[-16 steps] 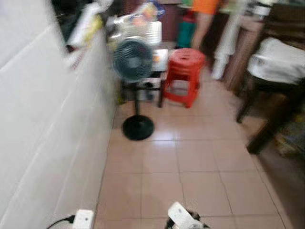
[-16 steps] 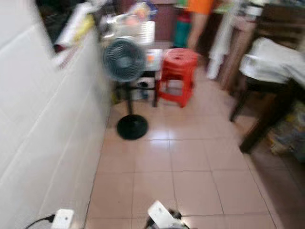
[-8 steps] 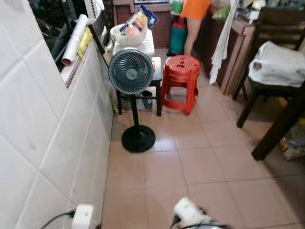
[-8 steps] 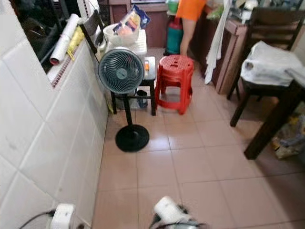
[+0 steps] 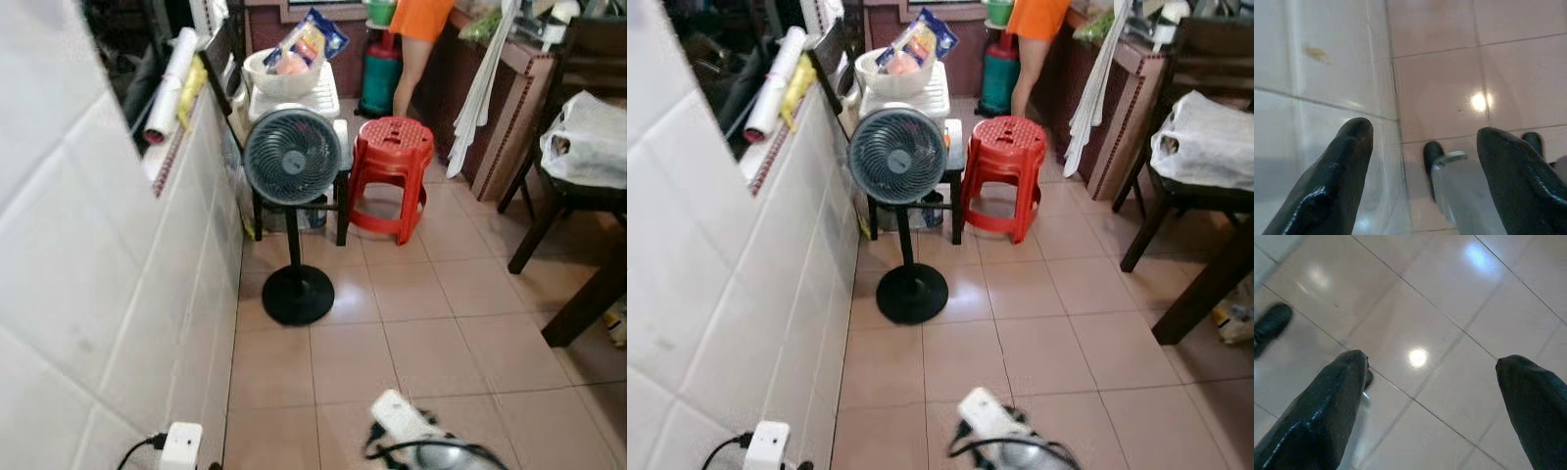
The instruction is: Setting the table
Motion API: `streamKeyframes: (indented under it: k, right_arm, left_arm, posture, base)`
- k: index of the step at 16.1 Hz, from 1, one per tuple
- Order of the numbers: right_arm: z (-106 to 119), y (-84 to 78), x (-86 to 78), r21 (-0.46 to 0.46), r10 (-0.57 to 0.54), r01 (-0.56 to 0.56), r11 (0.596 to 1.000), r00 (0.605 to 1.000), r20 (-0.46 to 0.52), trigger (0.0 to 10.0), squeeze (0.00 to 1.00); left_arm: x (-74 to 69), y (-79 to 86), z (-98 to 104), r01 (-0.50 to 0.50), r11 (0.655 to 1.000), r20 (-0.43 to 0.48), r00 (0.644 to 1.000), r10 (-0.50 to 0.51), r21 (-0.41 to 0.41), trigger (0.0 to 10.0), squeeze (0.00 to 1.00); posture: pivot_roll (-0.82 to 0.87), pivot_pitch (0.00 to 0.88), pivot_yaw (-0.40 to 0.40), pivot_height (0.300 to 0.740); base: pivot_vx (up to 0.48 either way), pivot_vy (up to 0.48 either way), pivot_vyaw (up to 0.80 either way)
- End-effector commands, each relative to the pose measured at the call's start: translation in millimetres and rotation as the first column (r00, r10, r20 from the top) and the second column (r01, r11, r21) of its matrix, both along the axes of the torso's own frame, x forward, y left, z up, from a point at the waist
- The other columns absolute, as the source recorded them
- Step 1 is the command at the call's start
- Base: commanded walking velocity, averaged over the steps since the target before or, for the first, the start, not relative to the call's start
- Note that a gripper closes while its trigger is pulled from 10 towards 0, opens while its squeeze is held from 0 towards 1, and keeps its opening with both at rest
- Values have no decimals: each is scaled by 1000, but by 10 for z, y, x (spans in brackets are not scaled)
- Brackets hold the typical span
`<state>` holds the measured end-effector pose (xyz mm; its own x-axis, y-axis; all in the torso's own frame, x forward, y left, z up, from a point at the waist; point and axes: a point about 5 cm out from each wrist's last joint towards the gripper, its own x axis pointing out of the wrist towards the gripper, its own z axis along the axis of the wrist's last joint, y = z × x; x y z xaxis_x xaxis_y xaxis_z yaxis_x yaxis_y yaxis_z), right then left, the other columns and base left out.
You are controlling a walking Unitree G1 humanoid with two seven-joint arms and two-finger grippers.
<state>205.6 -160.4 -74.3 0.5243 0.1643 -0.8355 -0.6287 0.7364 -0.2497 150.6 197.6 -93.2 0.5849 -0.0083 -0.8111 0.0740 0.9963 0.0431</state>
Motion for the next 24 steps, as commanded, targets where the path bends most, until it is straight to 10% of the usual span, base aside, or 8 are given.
streamKeyframes:
  k: [1, 10, 14, 20, 24]
  right_arm:
    - [-9, 33, -13, 15, -10, 10, 1000, 1000, -8, 10000, 0]
    - [-35, 72, -56, 21, -15, 15, 1000, 1000, -15, 10000, 0]
    - [-30, 46, -37, 94, -180, 183, 978, 983, -43, 10000, 0]
    - [24, -128, 66, 249, -605, 610, 752, 789, -105, 10000, 0]
    - [42, -233, 77, 248, -655, 651, 717, 752, -79, 10000, 0]
  left_arm:
    - [-66, 25, -21, -10, 1000, -16, 1000, 10, 1, 10000, 0]
    - [-91, 29, -33, -20, 1000, -29, 999, 20, 7, 10000, 0]
    - [-106, 48, -42, -33, 999, -46, 998, 35, 28, 10000, 0]
    - [-113, 61, -37, -145, 989, -21, 989, 145, -23, 10000, 0]
    - [-68, 58, -20, -58, 998, -18, 998, 58, 5, 10000, 0]
  posture:
    - [-19, 0, 9, 740]
    - [-18, 0, 11, 740]
    - [-18, 0, 15, 740]
    - [-37, 0, 47, 740]
    - [-126, 0, 105, 740]
  base:
    - [0, -435, 0]
    - [0, -173, 0]
    - [0, 0, 0]
    - [0, 0, 0]
    - [0, 0, 0]
